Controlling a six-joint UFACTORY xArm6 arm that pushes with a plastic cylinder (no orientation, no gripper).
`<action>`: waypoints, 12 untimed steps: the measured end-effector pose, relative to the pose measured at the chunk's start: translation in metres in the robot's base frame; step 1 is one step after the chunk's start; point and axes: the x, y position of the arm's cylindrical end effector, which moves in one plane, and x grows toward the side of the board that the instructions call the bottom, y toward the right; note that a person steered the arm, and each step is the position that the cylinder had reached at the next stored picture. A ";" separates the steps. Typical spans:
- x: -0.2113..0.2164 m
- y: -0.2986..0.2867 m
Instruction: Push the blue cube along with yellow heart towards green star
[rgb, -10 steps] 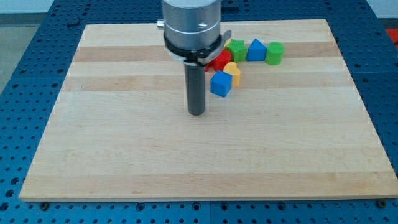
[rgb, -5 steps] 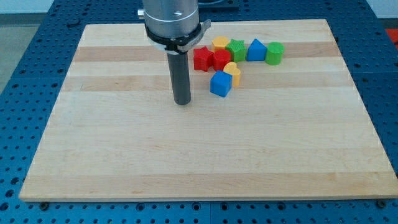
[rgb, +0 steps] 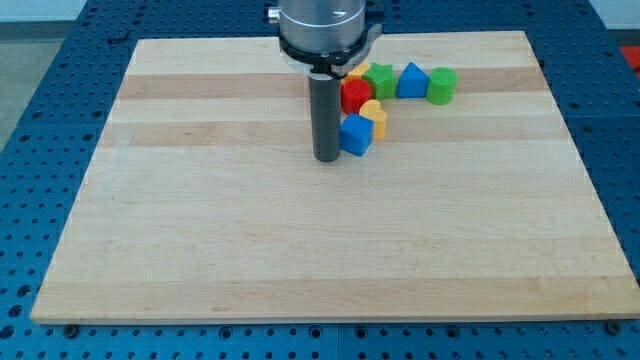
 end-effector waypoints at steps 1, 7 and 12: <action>-0.004 0.007; -0.006 0.010; -0.024 -0.015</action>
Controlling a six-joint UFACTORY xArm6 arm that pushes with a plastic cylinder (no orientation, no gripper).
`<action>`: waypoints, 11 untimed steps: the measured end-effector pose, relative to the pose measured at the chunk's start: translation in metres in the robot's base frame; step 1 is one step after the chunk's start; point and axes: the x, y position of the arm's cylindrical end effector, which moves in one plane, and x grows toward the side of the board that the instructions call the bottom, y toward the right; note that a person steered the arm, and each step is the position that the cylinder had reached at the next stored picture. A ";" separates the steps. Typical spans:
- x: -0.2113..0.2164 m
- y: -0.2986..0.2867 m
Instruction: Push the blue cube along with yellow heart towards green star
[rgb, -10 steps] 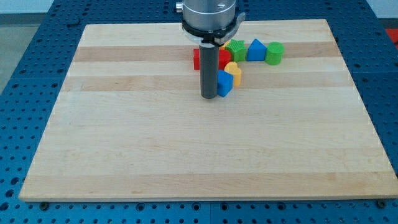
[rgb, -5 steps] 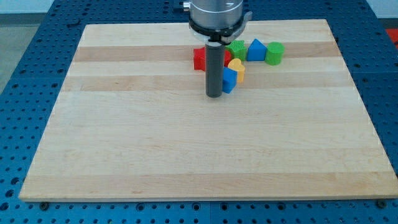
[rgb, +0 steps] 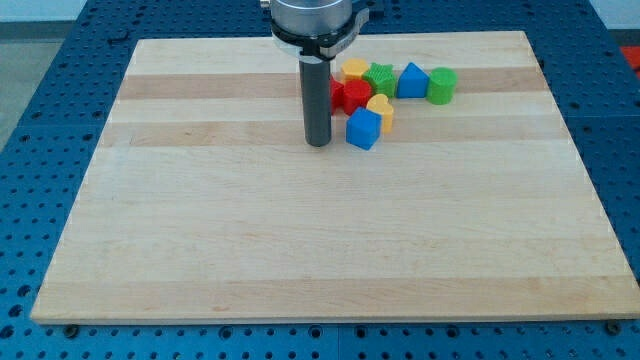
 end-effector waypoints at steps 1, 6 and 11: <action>0.000 0.006; -0.003 0.043; 0.000 0.045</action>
